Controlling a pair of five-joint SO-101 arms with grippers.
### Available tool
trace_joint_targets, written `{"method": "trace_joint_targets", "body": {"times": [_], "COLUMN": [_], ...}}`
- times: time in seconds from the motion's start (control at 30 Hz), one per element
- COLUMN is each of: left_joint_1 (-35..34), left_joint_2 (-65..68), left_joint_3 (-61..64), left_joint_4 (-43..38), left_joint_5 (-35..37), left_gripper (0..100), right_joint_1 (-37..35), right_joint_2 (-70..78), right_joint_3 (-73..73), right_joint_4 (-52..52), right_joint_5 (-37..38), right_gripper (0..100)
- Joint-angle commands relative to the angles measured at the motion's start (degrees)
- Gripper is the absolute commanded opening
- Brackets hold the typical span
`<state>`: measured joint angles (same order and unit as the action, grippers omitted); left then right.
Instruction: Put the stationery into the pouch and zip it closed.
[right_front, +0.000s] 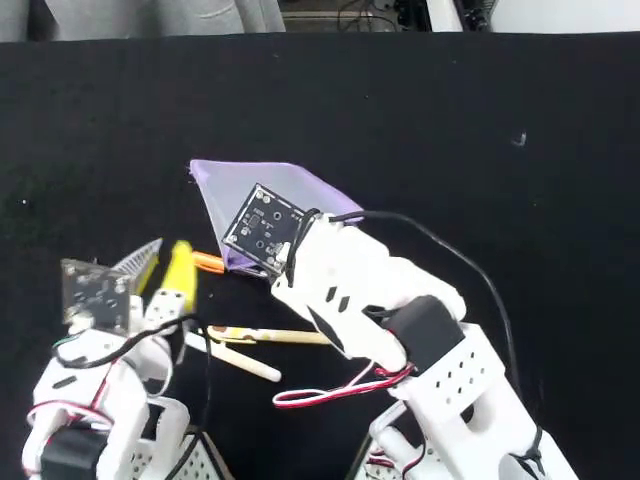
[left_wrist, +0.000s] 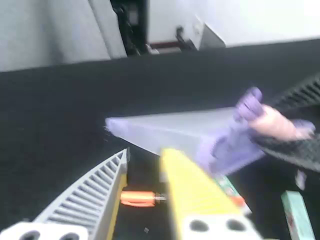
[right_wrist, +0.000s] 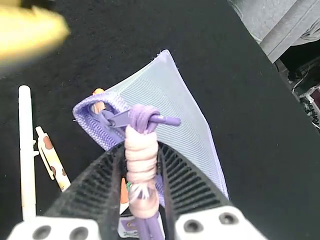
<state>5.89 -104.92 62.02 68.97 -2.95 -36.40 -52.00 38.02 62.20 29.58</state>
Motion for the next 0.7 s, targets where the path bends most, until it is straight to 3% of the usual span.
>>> {"method": "trace_joint_targets", "body": {"times": [0.0,0.3,0.67], "left_joint_1": [3.82,1.54,-1.80], "left_joint_2": [0.35,0.35,0.26], "left_joint_3": [1.71,14.81,0.22], "left_joint_4": [-1.49,-20.22,-5.54], "left_joint_5": [0.09,0.09,0.18], "left_gripper": [28,29,29], "right_joint_1": [0.62,0.53,0.62], "right_joint_2": [-1.19,-1.19,-0.84], "right_joint_3": [-0.40,-0.31,-0.04], "right_joint_4": [-1.32,-1.23,-1.76], "right_joint_5": [0.09,0.09,0.09], "right_gripper": [1.1,1.1,1.1]}}
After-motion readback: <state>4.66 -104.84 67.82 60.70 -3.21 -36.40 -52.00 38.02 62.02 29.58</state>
